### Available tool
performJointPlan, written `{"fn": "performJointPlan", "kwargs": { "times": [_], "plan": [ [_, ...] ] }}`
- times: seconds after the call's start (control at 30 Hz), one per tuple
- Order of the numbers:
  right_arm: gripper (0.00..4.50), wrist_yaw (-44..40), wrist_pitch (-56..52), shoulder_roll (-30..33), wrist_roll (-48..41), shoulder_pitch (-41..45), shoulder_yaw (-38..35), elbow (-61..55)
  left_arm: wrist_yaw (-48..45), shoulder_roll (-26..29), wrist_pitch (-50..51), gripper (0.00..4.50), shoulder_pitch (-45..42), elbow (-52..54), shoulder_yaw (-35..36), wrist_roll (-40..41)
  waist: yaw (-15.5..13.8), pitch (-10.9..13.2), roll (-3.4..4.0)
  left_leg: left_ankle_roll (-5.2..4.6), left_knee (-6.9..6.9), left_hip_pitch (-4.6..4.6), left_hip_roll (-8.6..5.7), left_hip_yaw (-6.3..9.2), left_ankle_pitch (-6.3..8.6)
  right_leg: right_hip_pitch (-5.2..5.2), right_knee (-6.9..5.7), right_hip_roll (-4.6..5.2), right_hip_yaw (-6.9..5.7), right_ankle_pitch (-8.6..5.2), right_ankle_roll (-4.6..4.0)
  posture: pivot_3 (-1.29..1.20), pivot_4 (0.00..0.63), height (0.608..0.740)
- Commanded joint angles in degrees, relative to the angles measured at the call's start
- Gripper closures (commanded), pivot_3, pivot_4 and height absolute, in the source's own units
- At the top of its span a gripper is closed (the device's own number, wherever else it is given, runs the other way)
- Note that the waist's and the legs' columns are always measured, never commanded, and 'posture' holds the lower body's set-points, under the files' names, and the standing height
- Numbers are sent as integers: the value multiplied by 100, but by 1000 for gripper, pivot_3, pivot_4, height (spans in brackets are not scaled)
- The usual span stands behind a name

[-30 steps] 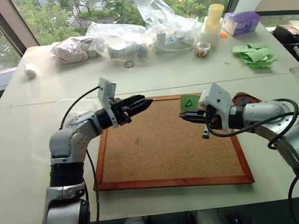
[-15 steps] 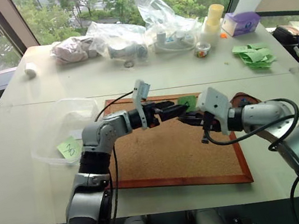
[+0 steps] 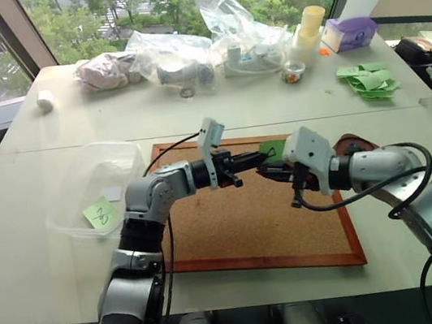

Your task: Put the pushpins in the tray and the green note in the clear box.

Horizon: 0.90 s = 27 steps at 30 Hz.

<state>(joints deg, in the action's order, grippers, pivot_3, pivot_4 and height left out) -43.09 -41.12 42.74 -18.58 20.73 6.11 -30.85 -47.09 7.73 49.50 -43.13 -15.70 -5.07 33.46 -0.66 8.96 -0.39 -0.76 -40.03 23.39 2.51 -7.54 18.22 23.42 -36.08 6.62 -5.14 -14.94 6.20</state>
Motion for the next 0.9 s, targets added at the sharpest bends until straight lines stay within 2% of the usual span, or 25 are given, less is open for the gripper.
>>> {"fn": "performJointPlan", "kwargs": {
  "times": [0.03, 0.13, 0.37, 0.47, 0.6, 0.7, 0.9],
  "plan": [
    [4500, 130, -185, -31, -236, 192, -437, -332, 77, 29, -327, 4462, -269, -194, 155, -170, -1, 0, 0, 0, 0, 0, 0, 0, 0, 0, 0, 0, 0, 0, 0, 0, 150, 740],
    [4500, 253, -447, -20, -485, 218, -831, -436, 54, 91, -543, 4462, -322, -389, 123, -324, -8, 0, 0, 0, 0, 0, 0, 2, 0, 0, 0, 0, 0, 0, 0, 0, 150, 740],
    [4500, 841, -1339, -316, -1417, 129, -2259, -466, 59, 129, -802, 4462, -336, -588, 224, -436, -8, 0, -1, -1, 0, 1, 0, 4, 1, 0, 0, 1, -1, 1, -1, 0, 150, 740],
    [4500, 1016, -1396, -376, -1494, -182, -2684, -230, 94, 123, -808, 4462, -341, -578, 305, -432, -12, 0, -1, -2, 1, 1, 0, 5, 1, -1, -1, 2, -1, 1, -2, 0, 150, 740],
    [4500, 1499, -1308, -413, -1166, -692, -3280, 753, 146, 139, -823, 4462, -279, -441, 370, -426, -11, 0, -1, -4, 0, 2, -2, 2, 2, -1, -1, 3, 0, 1, -2, 0, 150, 740],
    [4500, 1651, -1109, -392, -975, -863, -3304, 1324, 68, 257, -997, 4462, -118, -147, 154, -621, -3, 0, 1, -4, 1, 2, -2, -1, 2, 2, -2, 4, 0, 1, -2, 0, 150, 740],
    [4500, 1713, -536, -446, -535, -820, -2883, 2470, 101, 301, -1173, 4462, 71, 221, 48, -782, 38, -2, 4, 3, 2, -3, 1, -4, -2, 2, -7, -2, 1, 1, -2, 0, 150, 740]
  ]
}}
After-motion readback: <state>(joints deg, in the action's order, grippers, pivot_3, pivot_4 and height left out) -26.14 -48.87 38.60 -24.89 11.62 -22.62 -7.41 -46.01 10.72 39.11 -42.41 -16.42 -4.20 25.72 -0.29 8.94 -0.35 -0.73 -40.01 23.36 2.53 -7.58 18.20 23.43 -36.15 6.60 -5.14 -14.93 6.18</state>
